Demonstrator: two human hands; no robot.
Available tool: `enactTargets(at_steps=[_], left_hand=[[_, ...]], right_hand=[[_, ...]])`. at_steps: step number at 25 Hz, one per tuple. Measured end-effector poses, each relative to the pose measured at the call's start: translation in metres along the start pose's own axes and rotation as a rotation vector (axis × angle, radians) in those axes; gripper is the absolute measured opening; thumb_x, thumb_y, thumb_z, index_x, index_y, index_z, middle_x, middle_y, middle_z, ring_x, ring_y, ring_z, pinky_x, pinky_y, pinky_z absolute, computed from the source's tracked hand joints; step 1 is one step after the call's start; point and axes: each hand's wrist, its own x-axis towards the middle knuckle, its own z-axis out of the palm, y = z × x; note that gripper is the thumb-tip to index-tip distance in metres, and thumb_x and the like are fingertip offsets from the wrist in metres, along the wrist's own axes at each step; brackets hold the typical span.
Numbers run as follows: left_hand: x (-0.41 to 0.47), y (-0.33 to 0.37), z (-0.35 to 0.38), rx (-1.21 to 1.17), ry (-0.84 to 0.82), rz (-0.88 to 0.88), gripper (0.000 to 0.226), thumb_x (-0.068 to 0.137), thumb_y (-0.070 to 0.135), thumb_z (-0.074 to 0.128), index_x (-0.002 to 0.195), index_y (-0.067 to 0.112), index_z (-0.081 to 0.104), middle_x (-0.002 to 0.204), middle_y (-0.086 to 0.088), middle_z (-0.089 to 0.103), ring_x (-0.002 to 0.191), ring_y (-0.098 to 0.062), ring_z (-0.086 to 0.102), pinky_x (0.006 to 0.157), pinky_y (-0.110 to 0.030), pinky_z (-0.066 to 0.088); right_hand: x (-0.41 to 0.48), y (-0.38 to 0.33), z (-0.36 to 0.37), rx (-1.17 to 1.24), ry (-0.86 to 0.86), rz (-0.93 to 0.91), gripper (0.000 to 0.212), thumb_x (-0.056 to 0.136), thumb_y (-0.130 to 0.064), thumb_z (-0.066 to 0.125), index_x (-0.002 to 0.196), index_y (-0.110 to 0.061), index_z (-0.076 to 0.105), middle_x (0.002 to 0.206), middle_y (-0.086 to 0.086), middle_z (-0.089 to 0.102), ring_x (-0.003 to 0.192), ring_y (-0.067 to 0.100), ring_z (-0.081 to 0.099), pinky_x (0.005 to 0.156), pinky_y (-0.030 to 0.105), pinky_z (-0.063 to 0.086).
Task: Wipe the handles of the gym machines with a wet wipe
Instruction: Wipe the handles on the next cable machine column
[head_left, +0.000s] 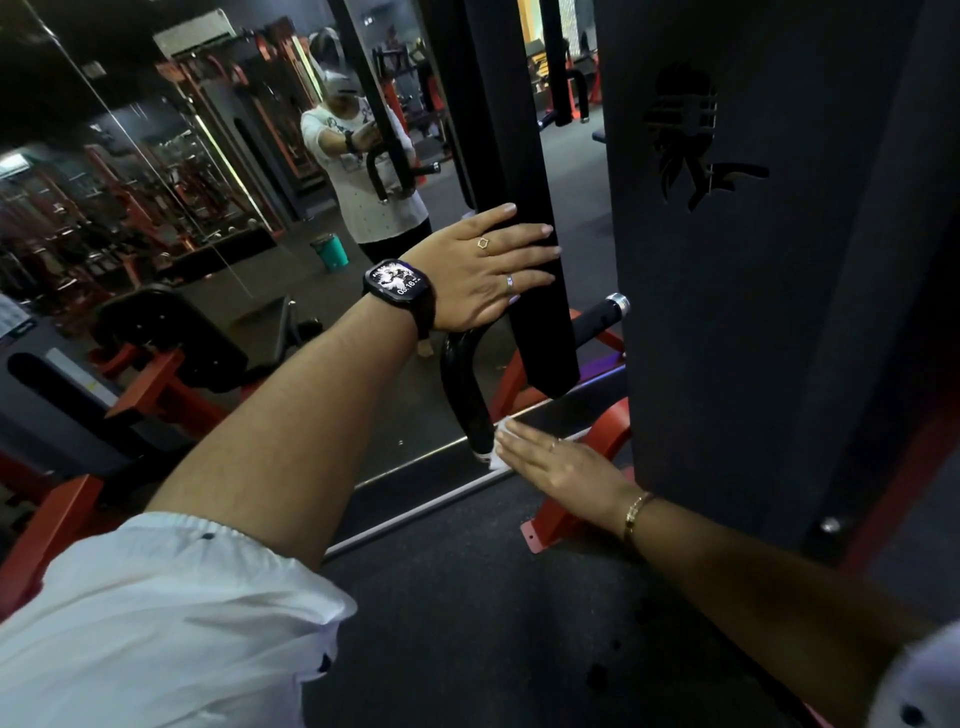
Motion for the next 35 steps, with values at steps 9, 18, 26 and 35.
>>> enactTargets(at_steps=[9, 18, 26, 35], left_hand=[[0.0, 0.001, 0.001, -0.027, 0.022, -0.002, 0.045, 0.101, 0.027, 0.026, 0.131, 0.017, 0.057, 0.143, -0.004, 0.05, 0.138, -0.023, 0.038, 0.115, -0.045, 0.02], [-0.001, 0.001, 0.003, -0.038, 0.019, -0.001, 0.046, 0.101, 0.027, 0.024, 0.131, 0.016, 0.057, 0.144, -0.003, 0.048, 0.138, -0.023, 0.038, 0.115, -0.045, 0.019], [-0.002, -0.001, 0.006, -0.047, 0.013, -0.003, 0.047, 0.101, 0.028, 0.022, 0.132, 0.016, 0.056, 0.144, -0.003, 0.048, 0.138, -0.023, 0.037, 0.115, -0.045, 0.016], [-0.003, -0.001, 0.007, -0.051, 0.015, -0.015, 0.046, 0.1, 0.027, 0.025, 0.132, 0.017, 0.056, 0.144, -0.003, 0.048, 0.138, -0.023, 0.038, 0.115, -0.045, 0.018]], right_hand=[[0.066, -0.01, -0.022, 0.056, 0.305, 0.003, 0.046, 0.089, 0.012, 0.052, 0.134, 0.003, 0.048, 0.144, 0.015, 0.044, 0.138, 0.03, 0.035, 0.107, 0.04, 0.04], [0.094, -0.013, -0.04, 0.031, 0.404, -0.071, 0.025, 0.097, 0.002, 0.049, 0.115, 0.001, 0.066, 0.13, 0.014, 0.059, 0.129, 0.029, 0.047, 0.109, 0.039, 0.038], [0.09, -0.026, -0.024, -0.06, 0.297, -0.122, 0.019, 0.095, -0.001, 0.051, 0.097, 0.001, 0.07, 0.113, 0.015, 0.066, 0.125, 0.028, 0.051, 0.116, 0.038, 0.025], [0.069, -0.02, 0.01, -0.232, 0.101, -0.102, 0.039, 0.093, -0.018, 0.037, 0.109, -0.006, 0.071, 0.124, 0.01, 0.063, 0.13, 0.022, 0.044, 0.118, 0.035, -0.01]])
